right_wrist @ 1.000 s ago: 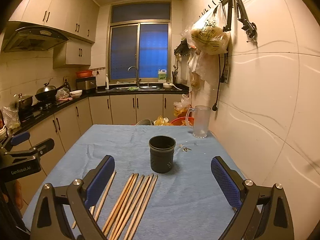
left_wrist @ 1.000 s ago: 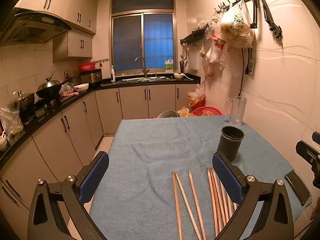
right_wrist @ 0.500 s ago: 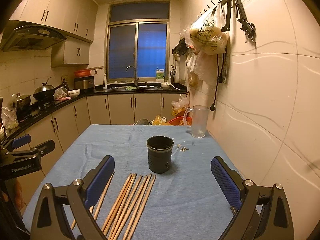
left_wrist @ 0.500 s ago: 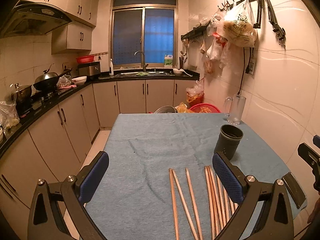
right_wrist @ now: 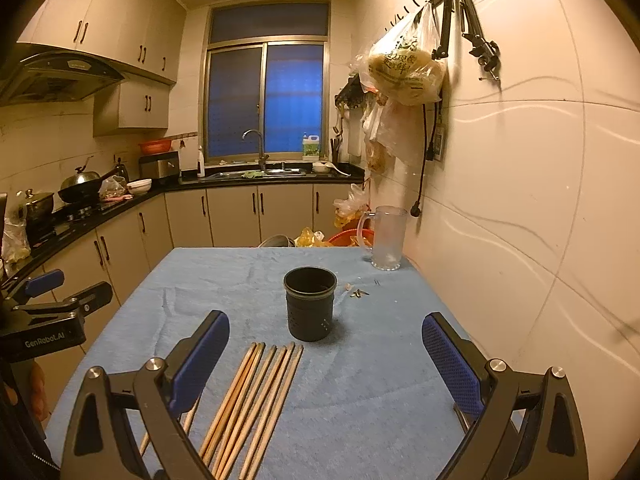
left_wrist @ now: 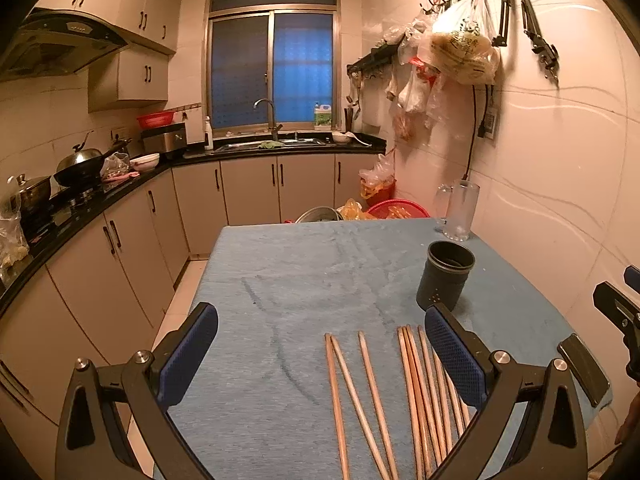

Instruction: Organize utensils

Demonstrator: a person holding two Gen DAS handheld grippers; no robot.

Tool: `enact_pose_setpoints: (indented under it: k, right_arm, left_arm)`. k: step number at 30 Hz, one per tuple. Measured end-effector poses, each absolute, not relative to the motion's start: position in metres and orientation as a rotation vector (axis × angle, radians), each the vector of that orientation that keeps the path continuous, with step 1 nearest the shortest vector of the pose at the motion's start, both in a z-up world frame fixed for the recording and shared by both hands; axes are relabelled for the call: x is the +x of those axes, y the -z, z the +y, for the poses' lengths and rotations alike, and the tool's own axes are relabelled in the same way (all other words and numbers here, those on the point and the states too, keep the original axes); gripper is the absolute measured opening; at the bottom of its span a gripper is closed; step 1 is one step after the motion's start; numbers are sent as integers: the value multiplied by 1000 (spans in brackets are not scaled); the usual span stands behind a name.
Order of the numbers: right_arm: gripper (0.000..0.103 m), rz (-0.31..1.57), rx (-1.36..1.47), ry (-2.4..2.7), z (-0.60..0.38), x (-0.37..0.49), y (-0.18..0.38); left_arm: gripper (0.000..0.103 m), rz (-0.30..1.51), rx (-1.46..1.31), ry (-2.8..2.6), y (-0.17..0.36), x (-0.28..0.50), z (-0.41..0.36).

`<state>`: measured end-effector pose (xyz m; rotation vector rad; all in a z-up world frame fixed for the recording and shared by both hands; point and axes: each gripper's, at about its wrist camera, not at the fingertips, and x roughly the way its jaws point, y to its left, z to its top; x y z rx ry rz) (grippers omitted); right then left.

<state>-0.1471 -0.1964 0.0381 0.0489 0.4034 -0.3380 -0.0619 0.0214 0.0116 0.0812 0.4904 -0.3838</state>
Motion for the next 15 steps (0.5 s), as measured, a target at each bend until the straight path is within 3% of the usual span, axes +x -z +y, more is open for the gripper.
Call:
enact_pose_setpoints:
  k: [15]
  right_arm:
    - [98,447,69,342,-203,-144,-29]
  left_arm:
    - [103,532,113,400,-5,-56,13]
